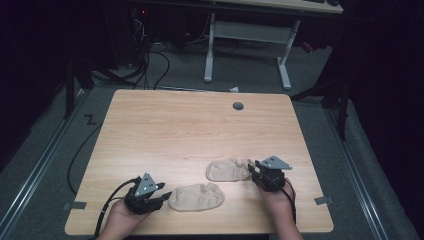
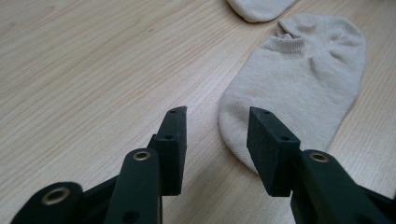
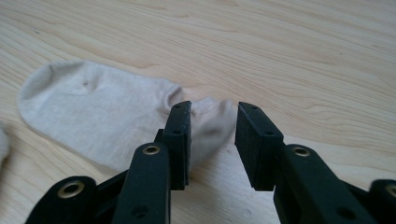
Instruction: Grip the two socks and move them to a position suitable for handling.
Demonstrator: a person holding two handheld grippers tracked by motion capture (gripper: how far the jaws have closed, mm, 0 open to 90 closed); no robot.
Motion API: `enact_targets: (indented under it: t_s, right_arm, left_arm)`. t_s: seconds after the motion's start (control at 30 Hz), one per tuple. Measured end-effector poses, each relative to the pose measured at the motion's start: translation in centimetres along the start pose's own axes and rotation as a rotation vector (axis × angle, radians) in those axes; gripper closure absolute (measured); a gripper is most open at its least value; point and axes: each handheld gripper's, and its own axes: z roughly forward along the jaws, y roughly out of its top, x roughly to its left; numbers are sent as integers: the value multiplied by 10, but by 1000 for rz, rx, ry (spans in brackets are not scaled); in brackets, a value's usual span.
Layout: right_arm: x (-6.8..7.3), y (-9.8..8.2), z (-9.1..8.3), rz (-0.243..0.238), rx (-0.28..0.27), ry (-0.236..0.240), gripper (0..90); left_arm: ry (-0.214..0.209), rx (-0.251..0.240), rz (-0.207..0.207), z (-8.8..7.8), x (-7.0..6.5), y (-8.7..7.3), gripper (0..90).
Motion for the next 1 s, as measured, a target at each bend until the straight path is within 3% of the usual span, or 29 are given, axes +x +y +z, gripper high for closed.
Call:
enact_targets:
  t_s: [0.13, 0.3, 0.37, 0.5, 0.53, 0.67, 0.73, 0.87, 1.0]
  right_arm:
    - [-5, 0, 0, 18, 5, -7, 677]
    - [-3, -6, 16, -3, 123, 40, 849]
    - [6, -7, 24, -34, 148, 57, 865]
    - [19, -1, 30, -63, 148, 78, 864]
    - [31, 4, 35, -85, 147, 100, 863]
    - [44, 10, 42, -106, 143, 124, 861]
    - [60, 18, 50, -133, 139, 160, 860]
    - [73, 23, 56, -154, 134, 178, 845]
    - [71, 26, 54, -149, 126, 186, 799]
  left_arm:
    - [1, -1, 2, 0, 0, 0, 580]
    - [19, -11, -3, -2, 2, 0, 587]
    - [24, -20, -13, -4, 5, 0, 599]
    - [37, -25, -32, -3, 9, 1, 601]
    - [39, -24, -38, -1, 10, 1, 600]
    - [51, -23, -48, 4, 14, 3, 597]
    - [58, -26, -56, 8, 16, 5, 589]
    - [88, -34, -68, 16, 21, 9, 561]
    - [94, -47, -80, 25, 23, 16, 544]
